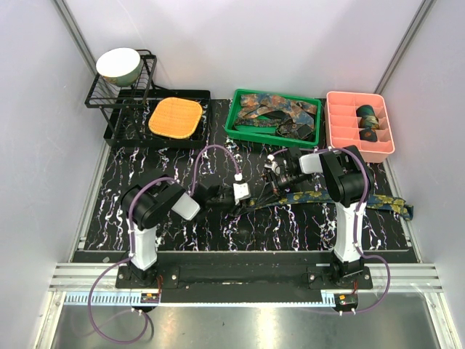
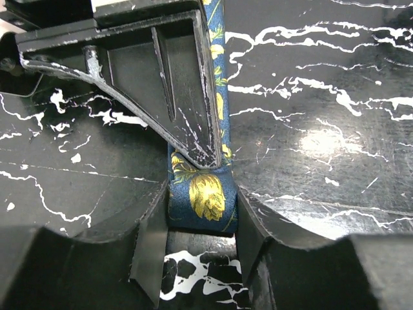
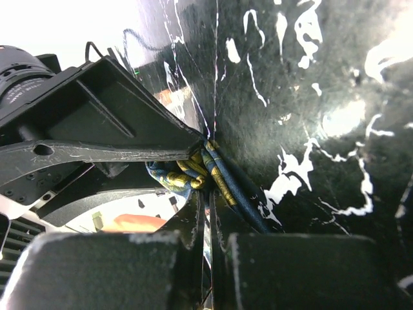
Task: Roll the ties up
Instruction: Roll the tie at the center of the board.
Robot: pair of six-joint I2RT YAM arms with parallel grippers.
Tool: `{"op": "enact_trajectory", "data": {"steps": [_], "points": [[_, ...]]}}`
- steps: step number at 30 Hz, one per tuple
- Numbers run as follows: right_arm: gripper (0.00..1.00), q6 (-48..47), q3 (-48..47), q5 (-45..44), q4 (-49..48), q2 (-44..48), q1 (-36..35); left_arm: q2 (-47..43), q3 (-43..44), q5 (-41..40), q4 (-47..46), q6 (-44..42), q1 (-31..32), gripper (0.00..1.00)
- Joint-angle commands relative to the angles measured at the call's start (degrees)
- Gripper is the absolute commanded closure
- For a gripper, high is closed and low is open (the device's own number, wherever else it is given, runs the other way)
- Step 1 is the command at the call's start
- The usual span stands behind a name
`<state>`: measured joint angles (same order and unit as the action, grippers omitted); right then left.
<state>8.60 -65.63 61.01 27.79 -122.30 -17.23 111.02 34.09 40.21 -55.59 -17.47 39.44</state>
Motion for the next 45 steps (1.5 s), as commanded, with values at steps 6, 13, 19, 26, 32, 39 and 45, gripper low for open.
{"op": "enact_trajectory", "data": {"steps": [6,13,19,26,32,39,45], "points": [[1.0,3.1,0.6,-9.4,5.5,-5.1,0.2,-4.3,5.5,-1.7,10.9,-3.8,-0.1,0.42],[1.0,3.2,0.9,-9.5,5.3,-5.1,0.1,-2.2,7.0,-1.5,11.0,-4.1,0.2,0.57],[0.95,3.6,-0.6,-7.3,5.7,-3.0,0.1,-4.3,11.2,-3.4,30.5,-10.5,0.3,0.85],[0.73,3.9,-3.9,-4.9,9.7,2.4,1.0,-3.8,18.5,-6.6,50.3,-16.8,0.5,0.98],[0.7,2.6,-4.1,-3.1,10.9,6.4,3.1,-2.9,21.7,-9.6,59.3,-19.0,0.6,0.99],[0.62,8.4,-3.0,-1.6,3.0,5.8,2.7,-1.1,25.1,-10.6,64.2,-18.8,0.9,0.98],[0.63,14.2,-2.2,-2.0,-5.7,5.2,0.9,-0.3,27.0,-10.4,66.6,-18.5,1.0,0.98]]}}
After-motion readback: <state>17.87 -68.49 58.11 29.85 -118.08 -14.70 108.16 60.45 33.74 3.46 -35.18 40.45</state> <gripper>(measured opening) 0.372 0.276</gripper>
